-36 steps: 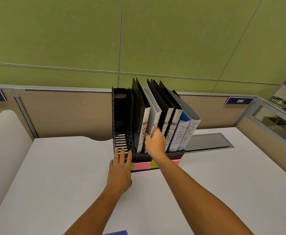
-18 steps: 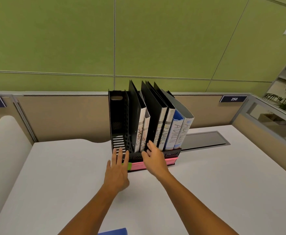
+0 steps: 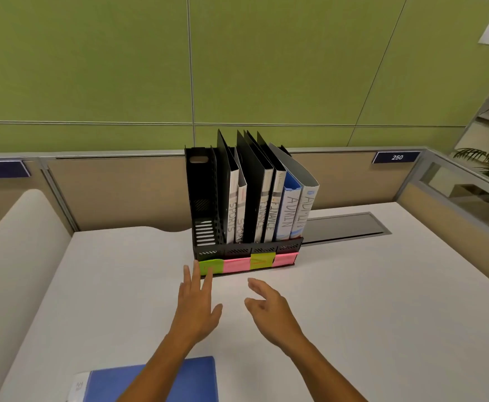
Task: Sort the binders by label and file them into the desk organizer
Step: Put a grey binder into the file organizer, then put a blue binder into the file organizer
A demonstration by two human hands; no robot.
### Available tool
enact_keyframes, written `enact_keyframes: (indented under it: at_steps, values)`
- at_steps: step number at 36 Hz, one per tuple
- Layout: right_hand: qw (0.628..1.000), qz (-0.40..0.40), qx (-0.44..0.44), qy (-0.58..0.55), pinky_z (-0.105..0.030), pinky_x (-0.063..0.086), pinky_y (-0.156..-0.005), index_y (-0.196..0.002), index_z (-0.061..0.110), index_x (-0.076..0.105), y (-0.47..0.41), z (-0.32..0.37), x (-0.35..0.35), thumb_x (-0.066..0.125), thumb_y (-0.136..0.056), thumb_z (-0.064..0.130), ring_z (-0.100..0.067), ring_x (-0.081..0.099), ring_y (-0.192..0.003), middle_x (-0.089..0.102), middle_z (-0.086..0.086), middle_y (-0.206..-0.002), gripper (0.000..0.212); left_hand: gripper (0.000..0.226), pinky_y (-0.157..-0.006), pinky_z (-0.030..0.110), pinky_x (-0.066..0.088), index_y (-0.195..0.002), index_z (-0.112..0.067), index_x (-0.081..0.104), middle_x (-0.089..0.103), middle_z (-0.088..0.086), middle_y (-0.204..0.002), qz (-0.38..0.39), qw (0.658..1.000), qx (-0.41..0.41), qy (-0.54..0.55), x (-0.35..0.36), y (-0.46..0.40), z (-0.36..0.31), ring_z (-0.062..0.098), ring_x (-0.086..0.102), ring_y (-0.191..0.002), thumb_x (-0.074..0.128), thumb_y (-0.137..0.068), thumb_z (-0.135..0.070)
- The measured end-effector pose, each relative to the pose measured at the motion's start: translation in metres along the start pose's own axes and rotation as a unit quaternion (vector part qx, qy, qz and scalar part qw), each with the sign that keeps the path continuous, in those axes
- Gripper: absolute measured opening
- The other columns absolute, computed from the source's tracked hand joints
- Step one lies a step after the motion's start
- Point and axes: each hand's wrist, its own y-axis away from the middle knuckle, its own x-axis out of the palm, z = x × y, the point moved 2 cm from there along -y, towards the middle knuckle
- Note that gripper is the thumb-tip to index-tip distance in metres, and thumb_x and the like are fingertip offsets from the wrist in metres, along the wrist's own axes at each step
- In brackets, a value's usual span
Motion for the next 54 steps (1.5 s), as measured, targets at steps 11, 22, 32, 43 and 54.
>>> enact_keyframes:
  at_steps: [11,22,32,43,54]
  values:
    - [0.996,0.059,-0.058,-0.033,-0.020,0.043,-0.093,-0.148,0.044,0.036,0.049,-0.013,0.003,0.065,-0.094,0.041,-0.005,0.048,-0.133,0.039,0.020,-0.153,0.061,0.078,-0.126,0.040,0.005,-0.160,-0.025,0.007,-0.005,-0.005,-0.168,0.009,0.990,-0.088,0.112,-0.019,0.117,-0.014,0.023,-0.012,-0.155,0.055,-0.100,-0.041]
    - [0.987,0.144,-0.075,-0.010,-0.022,0.041,-0.099,-0.141,0.055,0.032,0.098,-0.057,0.017,0.066,-0.090,0.051,0.002,0.044,-0.123,0.034,0.021,-0.156,0.062,0.082,-0.125,0.036,0.004,-0.159,-0.024,-0.002,-0.002,-0.007,-0.168,0.012,0.972,-0.204,0.120,-0.005,0.221,-0.030,0.020,-0.008,-0.155,0.049,-0.100,-0.047]
    - [0.970,0.226,-0.085,0.025,-0.034,0.041,-0.109,-0.150,0.044,0.030,0.144,-0.091,0.024,0.066,-0.089,0.052,-0.011,0.041,-0.140,0.032,0.017,-0.158,0.071,0.073,-0.125,0.036,0.003,-0.159,-0.031,0.004,-0.005,-0.011,-0.167,0.002,0.964,-0.259,0.064,-0.003,0.292,-0.056,0.019,-0.009,-0.155,0.046,-0.101,-0.048]
    - [0.944,0.306,-0.116,0.030,-0.035,0.038,-0.114,-0.155,0.033,0.022,0.188,-0.090,0.047,0.066,-0.094,0.040,-0.018,0.039,-0.144,0.027,0.010,-0.162,0.076,0.072,-0.126,0.037,0.006,-0.159,-0.032,0.008,-0.002,-0.011,-0.167,-0.022,0.940,-0.340,0.035,-0.024,0.366,-0.062,0.019,-0.004,-0.155,0.048,-0.101,-0.048]
    - [0.930,0.335,-0.137,0.067,-0.033,0.026,-0.120,-0.160,0.022,0.005,0.204,-0.063,0.078,0.064,-0.096,0.034,-0.017,0.021,-0.151,0.013,0.004,-0.166,0.088,0.076,-0.125,0.041,0.008,-0.159,-0.025,0.008,0.004,-0.004,-0.168,-0.056,0.920,-0.388,-0.011,-0.043,0.376,-0.025,0.028,-0.009,-0.155,0.048,-0.100,-0.050]
